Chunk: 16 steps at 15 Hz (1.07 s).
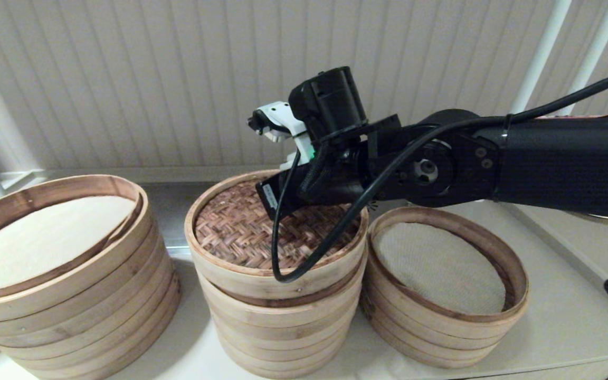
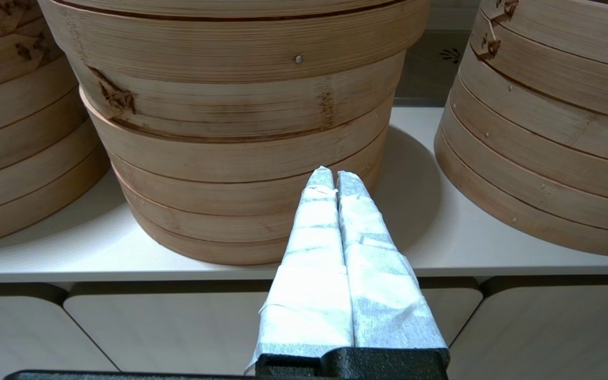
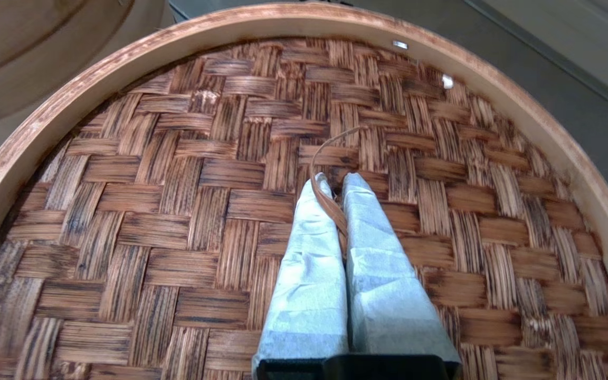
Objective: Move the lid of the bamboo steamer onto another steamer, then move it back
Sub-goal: Put the steamer
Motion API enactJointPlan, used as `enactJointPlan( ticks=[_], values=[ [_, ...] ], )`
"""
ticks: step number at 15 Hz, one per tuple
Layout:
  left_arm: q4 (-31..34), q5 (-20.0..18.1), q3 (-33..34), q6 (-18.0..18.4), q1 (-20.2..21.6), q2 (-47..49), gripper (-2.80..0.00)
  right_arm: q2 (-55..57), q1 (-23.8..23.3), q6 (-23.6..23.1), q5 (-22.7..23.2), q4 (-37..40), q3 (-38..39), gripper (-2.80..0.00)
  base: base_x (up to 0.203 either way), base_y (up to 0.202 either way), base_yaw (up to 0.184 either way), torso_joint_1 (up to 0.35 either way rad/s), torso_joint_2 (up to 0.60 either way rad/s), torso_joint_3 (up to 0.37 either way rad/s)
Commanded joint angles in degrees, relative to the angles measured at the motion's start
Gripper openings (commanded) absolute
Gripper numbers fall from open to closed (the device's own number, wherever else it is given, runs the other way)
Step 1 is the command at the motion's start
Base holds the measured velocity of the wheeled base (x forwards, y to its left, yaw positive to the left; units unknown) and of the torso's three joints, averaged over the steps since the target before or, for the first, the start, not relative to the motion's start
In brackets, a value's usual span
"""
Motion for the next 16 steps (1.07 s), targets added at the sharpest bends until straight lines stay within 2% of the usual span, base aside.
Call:
enactJointPlan(
  ticks=[1, 6, 16],
  values=[
    [-0.02, 0.03, 0.0, -0.1, 0.0, -0.01, -2.8, 0.04, 0.03, -0.02, -0.02, 0.02, 0.81, -2.8, 0.0, 0.0, 0.0, 0.0, 0.0, 0.0],
    [0.06, 0.03, 0.0, -0.02, 0.0, -0.01, -2.8, -2.57, 0.03, 0.14, -0.11, -0.33, 5.79, -2.8, 0.0, 0.0, 0.0, 0.0, 0.0, 0.0],
    [0.06, 0.03, 0.0, -0.04, 0.0, -0.01, -2.8, -6.53, 0.24, 0.23, -0.14, -0.29, 8.48, -2.8, 0.0, 0.0, 0.0, 0.0, 0.0, 0.0]
  ],
)
